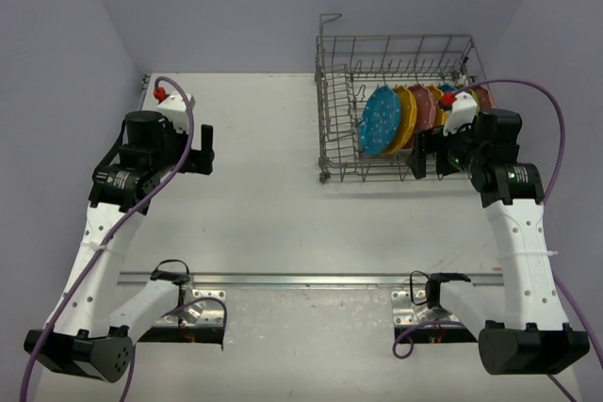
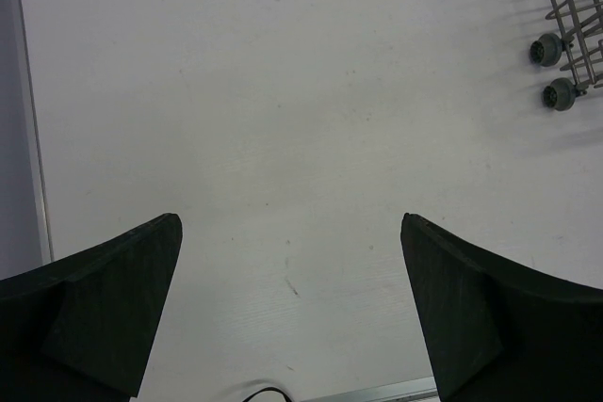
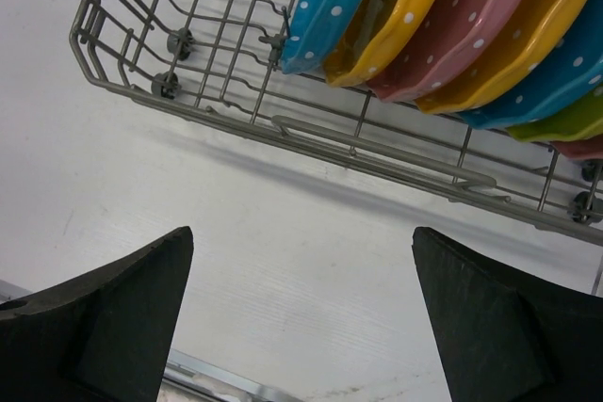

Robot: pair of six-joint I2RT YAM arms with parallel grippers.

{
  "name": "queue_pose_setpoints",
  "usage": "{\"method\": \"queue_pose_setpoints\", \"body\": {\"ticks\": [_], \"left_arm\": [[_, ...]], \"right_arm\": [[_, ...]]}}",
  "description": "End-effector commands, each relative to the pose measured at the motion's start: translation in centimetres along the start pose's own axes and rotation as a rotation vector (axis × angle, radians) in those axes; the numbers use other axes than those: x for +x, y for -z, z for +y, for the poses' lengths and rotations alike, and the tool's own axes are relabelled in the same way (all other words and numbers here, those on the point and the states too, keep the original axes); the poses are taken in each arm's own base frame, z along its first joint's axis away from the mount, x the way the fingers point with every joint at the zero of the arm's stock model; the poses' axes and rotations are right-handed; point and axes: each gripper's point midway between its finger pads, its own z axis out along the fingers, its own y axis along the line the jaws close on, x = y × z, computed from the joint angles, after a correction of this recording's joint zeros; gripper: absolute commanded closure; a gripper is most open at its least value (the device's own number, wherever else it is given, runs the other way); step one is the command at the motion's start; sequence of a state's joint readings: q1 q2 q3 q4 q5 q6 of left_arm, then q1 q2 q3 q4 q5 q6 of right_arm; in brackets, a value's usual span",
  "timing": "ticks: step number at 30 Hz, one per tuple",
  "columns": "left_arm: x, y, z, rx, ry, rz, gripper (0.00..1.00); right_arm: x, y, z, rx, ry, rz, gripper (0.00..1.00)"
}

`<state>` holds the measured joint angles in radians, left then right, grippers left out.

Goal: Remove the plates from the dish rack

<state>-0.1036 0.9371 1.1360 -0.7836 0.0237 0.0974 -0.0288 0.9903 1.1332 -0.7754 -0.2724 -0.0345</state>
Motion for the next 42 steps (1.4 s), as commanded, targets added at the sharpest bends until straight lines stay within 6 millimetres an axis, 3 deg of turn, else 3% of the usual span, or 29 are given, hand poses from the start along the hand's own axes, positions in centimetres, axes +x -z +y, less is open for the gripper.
{"method": "queue_pose_setpoints", "body": {"ticks": [1, 4, 8, 10, 18, 27, 36, 42], "left_arm": [[-1.6, 0.2, 0.4, -0.021, -0.004, -0.060, 0.00], [-1.9, 0.1, 0.2, -0.014, -0.001, -0.062, 0.00], [-2.4, 0.3, 0.1, -0.004, 0.000, -0.073, 0.00], [-2.5, 0.3, 0.4, -0.020, 0.000, -0.072, 0.00], [-2.9, 0.3, 1.0, -0.056, 0.007, -0.079, 0.00], [-2.7, 0.1, 1.0, -0.059, 0.009, -0.076, 0.00], [-2.5, -0.2, 1.1, -0.065, 0.011, -0.078, 0.00], [-2.6, -0.5, 1.1, -0.062, 0.012, -0.080, 0.00]], "right_arm": [[-1.9, -0.1, -0.8, 0.038, -0.002, -0.057, 0.01], [-2.8, -0.9, -1.2, 0.036, -0.009, -0.039, 0.02], [-6.4, -2.0, -1.3, 0.025, -0.065, -0.063, 0.12], [-8.6, -3.7, -0.9, 0.034, -0.046, -0.063, 0.17], [-12.5, -8.9, -2.2, 0.126, -0.091, -0.010, 0.34], [-10.3, -15.3, -2.9, 0.130, -0.167, 0.125, 0.39], [-7.3, -18.9, -3.7, 0.175, -0.181, 0.227, 0.36], [-5.2, -20.6, -2.9, 0.149, -0.193, 0.289, 0.33]]}}
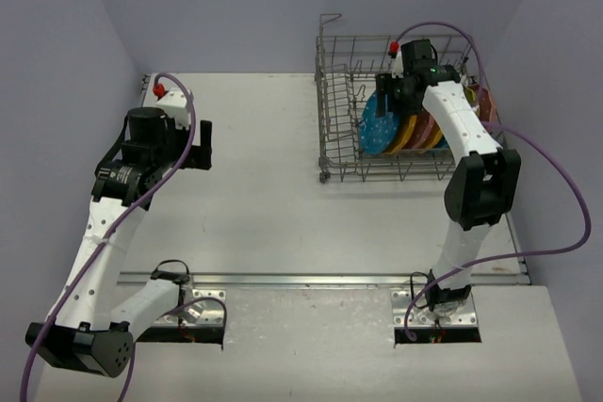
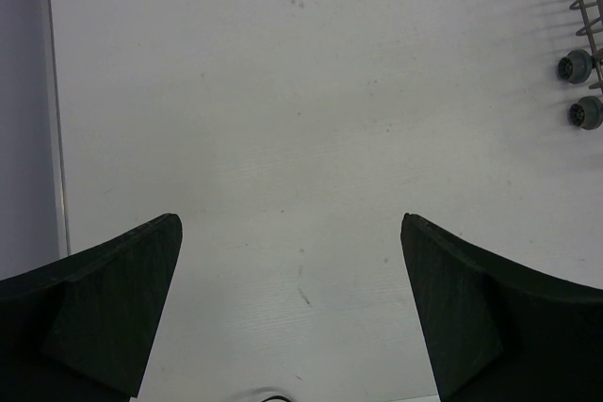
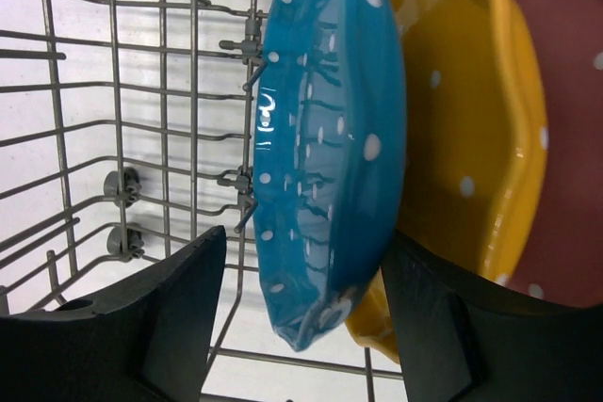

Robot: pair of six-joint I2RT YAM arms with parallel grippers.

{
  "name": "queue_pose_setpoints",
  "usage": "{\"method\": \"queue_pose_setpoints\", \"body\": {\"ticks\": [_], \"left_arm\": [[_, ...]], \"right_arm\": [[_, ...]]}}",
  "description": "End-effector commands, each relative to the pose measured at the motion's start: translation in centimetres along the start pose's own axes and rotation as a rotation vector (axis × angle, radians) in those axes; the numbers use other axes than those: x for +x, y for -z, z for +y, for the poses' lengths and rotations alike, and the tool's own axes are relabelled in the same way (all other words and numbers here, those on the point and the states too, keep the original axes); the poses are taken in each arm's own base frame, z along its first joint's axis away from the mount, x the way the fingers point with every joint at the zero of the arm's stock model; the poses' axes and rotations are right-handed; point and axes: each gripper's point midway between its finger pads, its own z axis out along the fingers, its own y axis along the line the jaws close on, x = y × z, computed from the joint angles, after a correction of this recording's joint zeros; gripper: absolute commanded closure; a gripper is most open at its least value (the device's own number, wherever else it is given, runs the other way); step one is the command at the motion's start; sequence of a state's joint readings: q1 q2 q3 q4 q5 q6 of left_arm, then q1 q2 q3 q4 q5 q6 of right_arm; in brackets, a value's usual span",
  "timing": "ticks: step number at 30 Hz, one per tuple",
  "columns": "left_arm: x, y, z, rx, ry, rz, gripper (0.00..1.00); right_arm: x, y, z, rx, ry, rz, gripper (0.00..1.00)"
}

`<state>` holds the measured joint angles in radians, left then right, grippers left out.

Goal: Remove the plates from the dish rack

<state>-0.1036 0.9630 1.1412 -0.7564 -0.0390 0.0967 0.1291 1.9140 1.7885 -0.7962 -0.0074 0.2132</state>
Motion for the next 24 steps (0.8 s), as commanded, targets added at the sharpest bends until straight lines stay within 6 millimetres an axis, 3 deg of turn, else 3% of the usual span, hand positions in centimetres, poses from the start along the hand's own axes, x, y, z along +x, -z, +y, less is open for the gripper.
{"method": "queue_pose_setpoints", "body": {"ticks": [1, 8, 13, 16, 18, 24], "left_arm": [[-2.1, 0.1, -0.1, 0.003, 0.013, -0.075, 0.00], [-2.0, 0.0, -0.1, 0.002, 0.013, -0.080, 0.00], [-1.9, 0.1, -0.1, 0.001, 0.015, -0.083, 0.00], [-1.9, 0.2, 0.0, -0.002, 0.014, -0.086, 0.00], [-1.9, 0.2, 0.1, -0.004, 0.014, -0.085, 0.00], [-1.8, 0.1, 0.3, -0.019, 0.023, -0.086, 0.00]], "right_arm": [[-0.7, -0.4, 0.7, -0.008, -0.020, -0.012, 0.34], [0.2, -1.0, 2.6, -0.110, -0.055, 0.026, 0.43], [-0.1, -0.3, 2.6, -0.113, -0.056, 0.009, 0.72], [-0.9, 1.0, 2.9, -0.123, -0.055, -0.028, 0.82], [-1.7, 2.4, 3.1, -0.136, -0.055, -0.061, 0.98], [-4.8, 7.6, 3.5, -0.150, -0.036, -0.204, 1.00]]}}
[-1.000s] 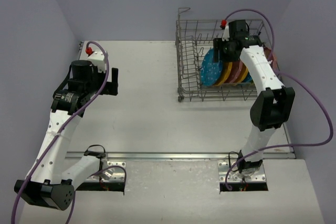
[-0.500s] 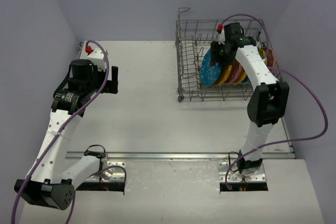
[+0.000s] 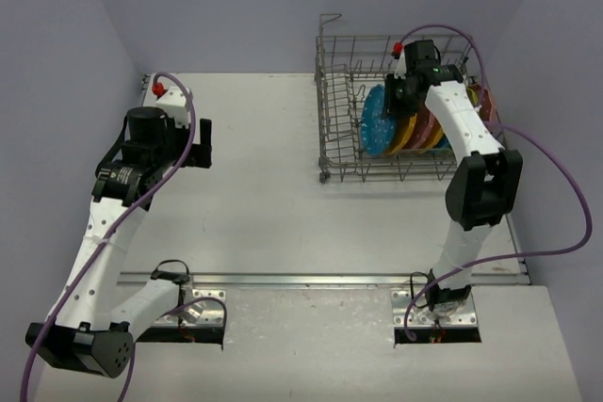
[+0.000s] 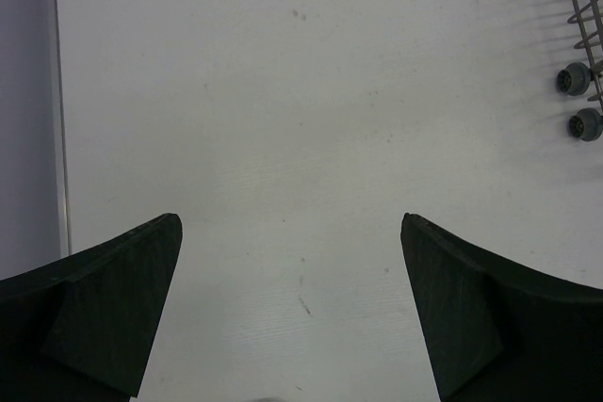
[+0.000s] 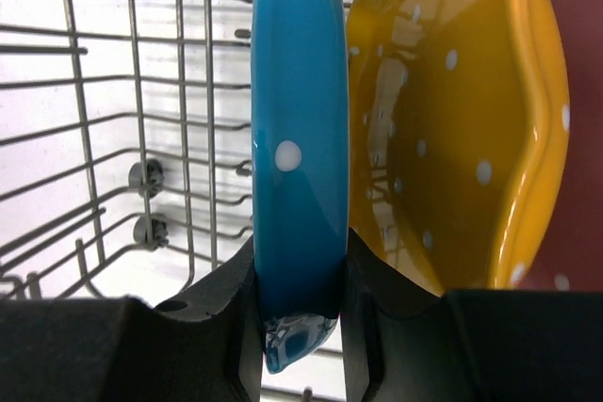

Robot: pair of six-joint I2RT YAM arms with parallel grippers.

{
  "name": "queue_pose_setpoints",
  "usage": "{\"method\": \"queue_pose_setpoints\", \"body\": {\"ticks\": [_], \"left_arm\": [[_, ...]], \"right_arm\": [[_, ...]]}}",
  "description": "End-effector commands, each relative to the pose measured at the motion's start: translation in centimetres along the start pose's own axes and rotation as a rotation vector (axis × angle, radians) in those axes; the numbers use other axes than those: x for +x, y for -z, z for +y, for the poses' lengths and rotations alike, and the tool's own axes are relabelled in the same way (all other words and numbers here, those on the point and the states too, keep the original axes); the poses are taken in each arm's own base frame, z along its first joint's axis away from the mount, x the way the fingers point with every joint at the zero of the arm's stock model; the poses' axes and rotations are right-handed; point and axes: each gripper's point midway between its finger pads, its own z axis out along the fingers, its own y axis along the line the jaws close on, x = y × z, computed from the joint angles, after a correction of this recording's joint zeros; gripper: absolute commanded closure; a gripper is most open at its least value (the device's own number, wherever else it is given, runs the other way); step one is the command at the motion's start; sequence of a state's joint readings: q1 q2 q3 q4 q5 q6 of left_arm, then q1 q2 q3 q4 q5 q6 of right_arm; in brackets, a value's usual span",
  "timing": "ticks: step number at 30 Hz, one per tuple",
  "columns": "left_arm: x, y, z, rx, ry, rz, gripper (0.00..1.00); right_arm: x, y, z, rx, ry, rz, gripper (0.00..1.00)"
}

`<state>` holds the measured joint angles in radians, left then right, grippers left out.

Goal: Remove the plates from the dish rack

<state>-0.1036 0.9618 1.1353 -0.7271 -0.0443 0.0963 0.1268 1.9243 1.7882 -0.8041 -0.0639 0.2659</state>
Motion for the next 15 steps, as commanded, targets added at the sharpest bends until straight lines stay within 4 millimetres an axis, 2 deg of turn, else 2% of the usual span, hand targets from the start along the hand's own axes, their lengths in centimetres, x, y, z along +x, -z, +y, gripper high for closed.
{"method": "queue_pose_setpoints", "body": {"ticks": [1, 9, 15], "left_arm": [[-1.3, 0.3, 0.2, -0.017, 0.031, -0.062, 0.00], [-1.9, 0.4, 0.2, -0.018, 0.056, -0.071, 0.00], [-3.3, 1.4, -2.5, 0.143, 0.022, -0.177, 0.00]], "right_arm": [[-5.6, 9.2, 3.3, -0.108, 0.036, -0.266, 1.00], [-8.7, 16.3, 4.3, -0.129, 0.117, -0.471, 1.00], [-10.4, 21.8, 4.5, -0.114, 0.199, -0.639, 1.00]]}}
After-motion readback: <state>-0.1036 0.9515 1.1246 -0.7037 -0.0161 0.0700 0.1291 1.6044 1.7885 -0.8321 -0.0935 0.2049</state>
